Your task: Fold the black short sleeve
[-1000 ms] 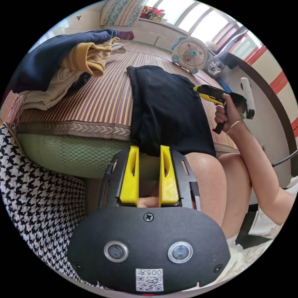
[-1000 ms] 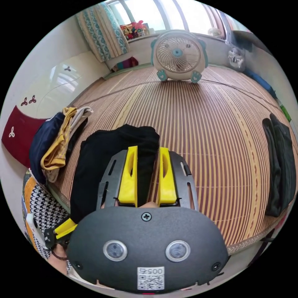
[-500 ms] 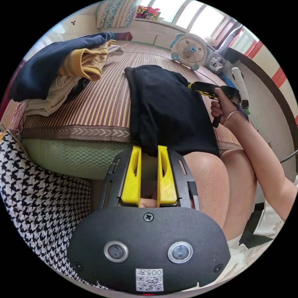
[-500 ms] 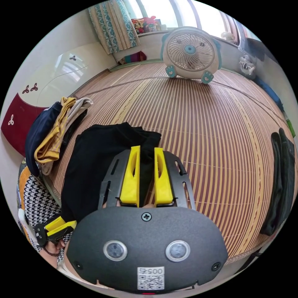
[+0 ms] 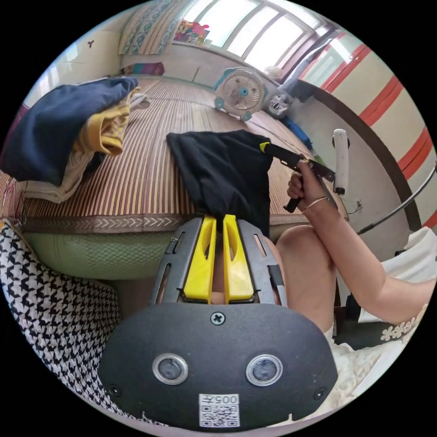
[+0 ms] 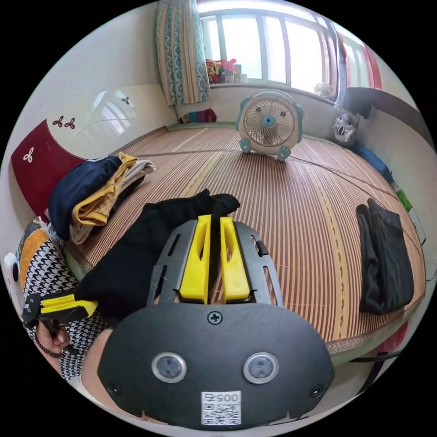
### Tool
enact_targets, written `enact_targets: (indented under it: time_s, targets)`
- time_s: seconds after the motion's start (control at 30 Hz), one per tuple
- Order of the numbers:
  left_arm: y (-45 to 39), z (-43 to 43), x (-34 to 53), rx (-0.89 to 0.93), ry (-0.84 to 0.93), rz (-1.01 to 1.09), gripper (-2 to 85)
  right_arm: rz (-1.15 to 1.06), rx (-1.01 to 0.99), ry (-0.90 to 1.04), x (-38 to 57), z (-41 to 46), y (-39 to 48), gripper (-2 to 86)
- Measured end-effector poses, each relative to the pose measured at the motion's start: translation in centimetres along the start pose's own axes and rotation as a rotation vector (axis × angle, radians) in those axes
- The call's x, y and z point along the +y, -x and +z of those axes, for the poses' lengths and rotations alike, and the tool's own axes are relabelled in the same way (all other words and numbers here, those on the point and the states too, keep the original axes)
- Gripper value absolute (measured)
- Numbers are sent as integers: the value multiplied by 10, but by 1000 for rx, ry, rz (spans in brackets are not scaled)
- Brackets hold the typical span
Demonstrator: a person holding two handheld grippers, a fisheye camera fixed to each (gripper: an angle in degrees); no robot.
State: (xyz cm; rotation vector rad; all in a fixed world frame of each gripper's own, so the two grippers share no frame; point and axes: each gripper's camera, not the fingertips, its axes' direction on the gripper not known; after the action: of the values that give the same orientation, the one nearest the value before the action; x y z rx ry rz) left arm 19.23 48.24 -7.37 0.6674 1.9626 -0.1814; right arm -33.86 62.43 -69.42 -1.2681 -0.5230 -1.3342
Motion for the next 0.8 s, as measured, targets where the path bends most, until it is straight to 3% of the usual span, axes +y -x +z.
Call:
enact_targets:
  time_s: [0.47,0.7,0.8]
  targets:
    - [5,-143,7,113,-272,42,25,-201,-3,-171,-64,-169,105,-5]
    - [43,-272,-15,-93,-493,30,35,-306,-68,-347,-132,-221,204,-3]
    - [69,-304,-27,-206,-486,-49,49,-294,-94,-370,-161,-212,246,5]
